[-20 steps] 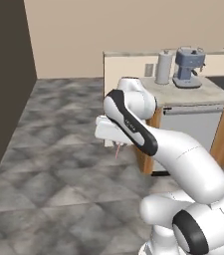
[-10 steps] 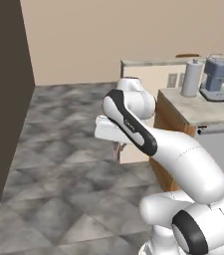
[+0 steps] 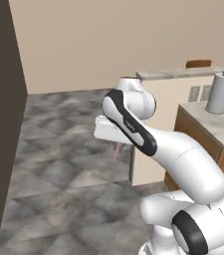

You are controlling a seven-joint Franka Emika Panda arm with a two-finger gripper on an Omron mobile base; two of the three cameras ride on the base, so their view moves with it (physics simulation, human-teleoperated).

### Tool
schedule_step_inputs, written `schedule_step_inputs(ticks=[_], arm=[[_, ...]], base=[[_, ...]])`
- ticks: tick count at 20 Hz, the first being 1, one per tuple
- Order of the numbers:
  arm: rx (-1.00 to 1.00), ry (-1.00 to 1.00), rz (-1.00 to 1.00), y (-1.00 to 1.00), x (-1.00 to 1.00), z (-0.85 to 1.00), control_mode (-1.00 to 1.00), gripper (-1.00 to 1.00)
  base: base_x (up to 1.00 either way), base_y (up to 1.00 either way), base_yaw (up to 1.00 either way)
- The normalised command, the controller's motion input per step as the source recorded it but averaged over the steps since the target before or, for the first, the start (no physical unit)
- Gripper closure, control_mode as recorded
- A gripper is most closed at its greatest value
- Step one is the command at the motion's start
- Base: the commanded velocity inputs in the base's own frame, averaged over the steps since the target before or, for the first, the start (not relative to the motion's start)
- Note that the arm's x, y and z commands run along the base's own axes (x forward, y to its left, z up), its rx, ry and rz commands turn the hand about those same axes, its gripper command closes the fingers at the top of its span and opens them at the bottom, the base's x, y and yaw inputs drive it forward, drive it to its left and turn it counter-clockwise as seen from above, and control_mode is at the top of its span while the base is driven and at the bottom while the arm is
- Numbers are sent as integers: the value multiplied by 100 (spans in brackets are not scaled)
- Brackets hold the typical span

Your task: Take a straw from the drawer in front and place it inside the glass cup on the dining counter.

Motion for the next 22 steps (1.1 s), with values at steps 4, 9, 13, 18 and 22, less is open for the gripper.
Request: schedule_step_inputs(ticks=[4,9,13,18,22], arm=[[0,0,0,0,0,0,100,100],[0,0,0,0,0,0,100,100],[0,0,0,0,0,0,100,100],[0,0,0,0,0,0,100,100],[0,0,0,0,0,0,100,100]], base=[[99,46,-24],[91,50,-29],[80,53,-32],[73,57,-34],[62,54,-35]])
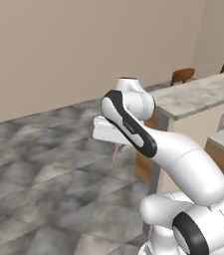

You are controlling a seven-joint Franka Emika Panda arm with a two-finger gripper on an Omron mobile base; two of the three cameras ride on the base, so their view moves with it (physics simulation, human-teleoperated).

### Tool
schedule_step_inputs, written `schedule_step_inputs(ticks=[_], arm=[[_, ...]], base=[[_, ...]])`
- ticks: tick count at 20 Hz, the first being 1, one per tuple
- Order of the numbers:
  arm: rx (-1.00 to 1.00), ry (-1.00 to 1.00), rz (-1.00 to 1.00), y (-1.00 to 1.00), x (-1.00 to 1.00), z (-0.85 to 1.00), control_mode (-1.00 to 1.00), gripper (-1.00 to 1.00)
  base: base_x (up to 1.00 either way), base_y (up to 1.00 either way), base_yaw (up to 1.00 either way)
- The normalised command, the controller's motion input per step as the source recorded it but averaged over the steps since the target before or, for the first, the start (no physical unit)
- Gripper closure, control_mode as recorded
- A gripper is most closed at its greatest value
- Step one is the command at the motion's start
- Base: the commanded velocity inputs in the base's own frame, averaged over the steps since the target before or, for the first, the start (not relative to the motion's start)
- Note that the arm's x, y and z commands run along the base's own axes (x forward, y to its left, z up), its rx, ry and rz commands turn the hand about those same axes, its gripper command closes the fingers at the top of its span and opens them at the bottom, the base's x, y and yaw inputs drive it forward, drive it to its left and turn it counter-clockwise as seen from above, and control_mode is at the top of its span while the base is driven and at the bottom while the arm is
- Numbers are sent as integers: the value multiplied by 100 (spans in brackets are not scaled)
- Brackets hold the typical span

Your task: Take a straw from the drawer in front and place it inside the glass cup on the dining counter.

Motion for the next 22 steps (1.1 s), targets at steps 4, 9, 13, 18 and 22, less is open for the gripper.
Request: schedule_step_inputs(ticks=[4,9,13,18,22], arm=[[0,0,0,0,0,0,100,100],[0,0,0,0,0,0,100,100],[0,0,0,0,0,0,100,100],[0,0,0,0,0,0,100,100],[0,0,0,0,0,0,100,100]], base=[[57,61,-33],[62,69,-31],[48,63,-35],[44,66,-37],[25,69,-42]])
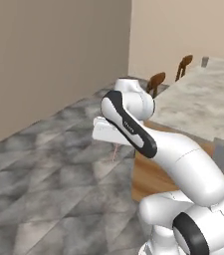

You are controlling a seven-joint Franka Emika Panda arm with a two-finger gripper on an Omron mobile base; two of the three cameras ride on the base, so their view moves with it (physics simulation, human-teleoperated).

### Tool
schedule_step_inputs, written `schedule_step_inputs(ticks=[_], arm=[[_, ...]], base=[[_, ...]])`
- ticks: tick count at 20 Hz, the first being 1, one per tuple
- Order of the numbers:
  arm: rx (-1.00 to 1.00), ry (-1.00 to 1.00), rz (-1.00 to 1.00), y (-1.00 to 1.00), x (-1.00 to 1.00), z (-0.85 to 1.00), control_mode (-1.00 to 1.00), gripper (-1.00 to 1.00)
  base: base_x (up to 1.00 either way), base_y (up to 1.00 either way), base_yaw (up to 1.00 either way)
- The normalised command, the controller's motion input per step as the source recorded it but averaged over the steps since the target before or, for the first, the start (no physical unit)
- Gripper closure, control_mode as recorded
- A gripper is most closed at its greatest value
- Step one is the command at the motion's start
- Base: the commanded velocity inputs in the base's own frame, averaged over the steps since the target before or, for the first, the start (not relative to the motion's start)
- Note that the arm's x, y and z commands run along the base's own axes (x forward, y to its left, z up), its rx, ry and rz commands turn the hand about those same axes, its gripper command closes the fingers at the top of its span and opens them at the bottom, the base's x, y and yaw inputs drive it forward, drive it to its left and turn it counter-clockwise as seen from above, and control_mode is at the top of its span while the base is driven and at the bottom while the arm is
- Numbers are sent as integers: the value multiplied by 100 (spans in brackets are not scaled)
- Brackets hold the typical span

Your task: Take a straw from the drawer in front and place it inside the glass cup on the dining counter.

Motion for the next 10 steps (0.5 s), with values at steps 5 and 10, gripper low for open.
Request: schedule_step_inputs(ticks=[5,10], arm=[[0,0,0,0,0,0,100,100],[0,0,0,0,0,0,100,100]], base=[[7,77,-51],[7,89,-55]])
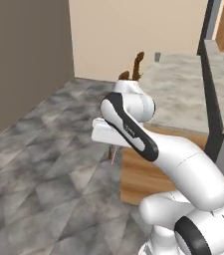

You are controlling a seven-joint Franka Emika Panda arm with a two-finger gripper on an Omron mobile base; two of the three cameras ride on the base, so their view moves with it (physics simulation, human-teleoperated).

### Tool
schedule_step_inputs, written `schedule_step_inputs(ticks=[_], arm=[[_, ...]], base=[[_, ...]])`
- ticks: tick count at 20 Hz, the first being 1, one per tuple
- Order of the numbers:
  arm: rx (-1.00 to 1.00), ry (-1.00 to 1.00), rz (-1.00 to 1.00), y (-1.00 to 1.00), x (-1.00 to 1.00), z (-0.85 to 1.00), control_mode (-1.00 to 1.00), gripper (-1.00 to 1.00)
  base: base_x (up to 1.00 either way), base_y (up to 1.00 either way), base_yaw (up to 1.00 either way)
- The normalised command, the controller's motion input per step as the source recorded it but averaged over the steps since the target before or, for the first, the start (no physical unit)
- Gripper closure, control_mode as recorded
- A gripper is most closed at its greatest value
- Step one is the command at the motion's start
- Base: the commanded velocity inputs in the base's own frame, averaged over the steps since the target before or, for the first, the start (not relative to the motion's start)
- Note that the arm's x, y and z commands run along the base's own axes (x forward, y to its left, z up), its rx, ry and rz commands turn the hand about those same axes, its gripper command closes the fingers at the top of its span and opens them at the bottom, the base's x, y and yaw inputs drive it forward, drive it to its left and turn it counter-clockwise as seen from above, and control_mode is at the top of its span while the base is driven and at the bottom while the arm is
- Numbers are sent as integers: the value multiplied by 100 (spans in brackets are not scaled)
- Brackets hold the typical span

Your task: Take a straw from the drawer in front and place it inside the glass cup on the dining counter.

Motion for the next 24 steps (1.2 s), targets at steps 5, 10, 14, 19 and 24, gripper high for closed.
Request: schedule_step_inputs(ticks=[5,10,14,19,24], arm=[[0,0,0,0,0,0,100,100],[0,0,0,0,0,0,100,100],[0,0,0,0,0,0,100,100],[0,0,0,0,0,0,100,100],[0,0,0,0,0,0,100,100]], base=[[38,100,-38],[61,100,-15],[70,100,-12],[89,95,-11],[100,53,-11]])
